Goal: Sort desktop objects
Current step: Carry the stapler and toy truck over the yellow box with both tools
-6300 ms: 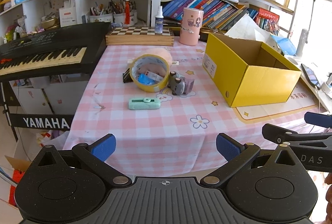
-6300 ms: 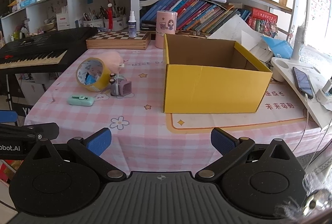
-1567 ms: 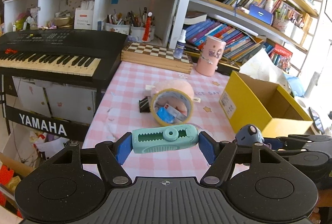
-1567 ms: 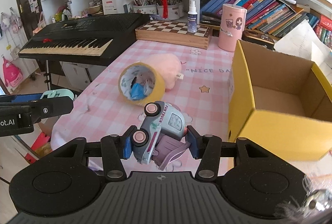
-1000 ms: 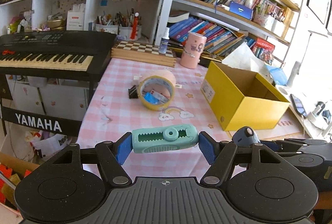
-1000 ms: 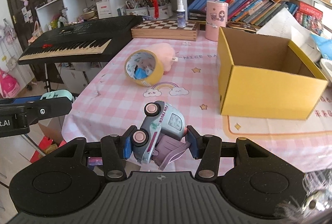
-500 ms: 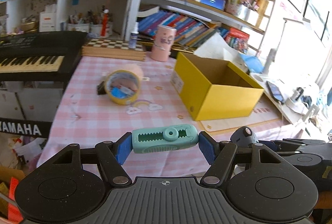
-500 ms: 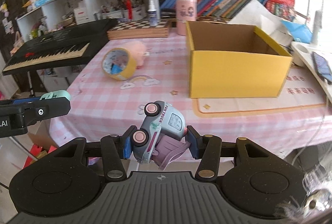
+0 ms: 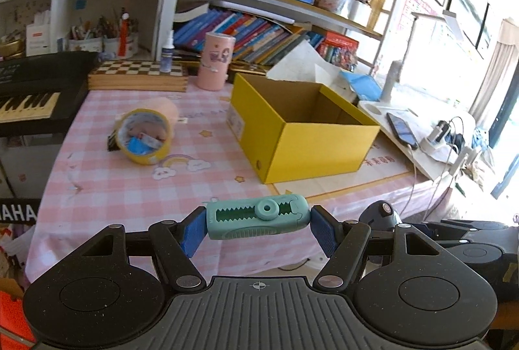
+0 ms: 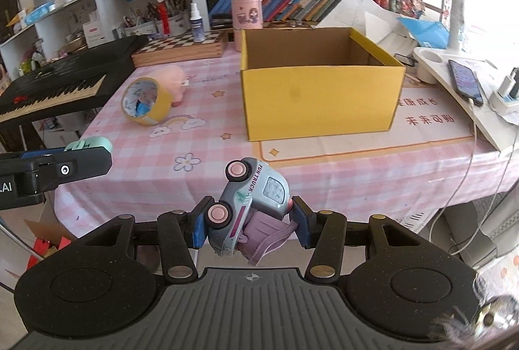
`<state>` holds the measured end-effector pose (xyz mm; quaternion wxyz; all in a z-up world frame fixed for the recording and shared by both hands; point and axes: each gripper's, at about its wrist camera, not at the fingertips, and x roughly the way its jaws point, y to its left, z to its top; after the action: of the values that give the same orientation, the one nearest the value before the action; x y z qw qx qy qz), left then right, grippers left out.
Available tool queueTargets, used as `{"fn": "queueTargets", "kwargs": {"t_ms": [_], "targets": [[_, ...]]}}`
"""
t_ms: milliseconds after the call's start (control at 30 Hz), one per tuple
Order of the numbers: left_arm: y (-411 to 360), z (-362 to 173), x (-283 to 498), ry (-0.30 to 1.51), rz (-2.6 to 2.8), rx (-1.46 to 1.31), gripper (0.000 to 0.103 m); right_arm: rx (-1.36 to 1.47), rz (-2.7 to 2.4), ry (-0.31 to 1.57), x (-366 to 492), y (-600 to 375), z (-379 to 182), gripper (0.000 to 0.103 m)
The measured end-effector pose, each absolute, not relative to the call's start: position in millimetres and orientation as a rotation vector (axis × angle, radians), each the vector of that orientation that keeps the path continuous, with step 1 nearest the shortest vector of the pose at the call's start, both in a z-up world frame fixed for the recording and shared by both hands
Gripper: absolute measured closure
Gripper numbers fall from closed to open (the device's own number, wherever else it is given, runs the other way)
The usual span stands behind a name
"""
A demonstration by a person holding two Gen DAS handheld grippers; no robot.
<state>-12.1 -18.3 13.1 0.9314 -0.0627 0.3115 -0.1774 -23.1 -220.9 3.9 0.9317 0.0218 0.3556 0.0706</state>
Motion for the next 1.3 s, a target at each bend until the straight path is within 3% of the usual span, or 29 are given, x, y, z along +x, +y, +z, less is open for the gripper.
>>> {"fn": "queueTargets", "kwargs": {"t_ms": [1300], "targets": [[-101.4,36.8,67.1,0.578,-0.449,-0.087,0.033,0.095,0.064,0.718,44.8,-299.8,11.8,0.055]]}}
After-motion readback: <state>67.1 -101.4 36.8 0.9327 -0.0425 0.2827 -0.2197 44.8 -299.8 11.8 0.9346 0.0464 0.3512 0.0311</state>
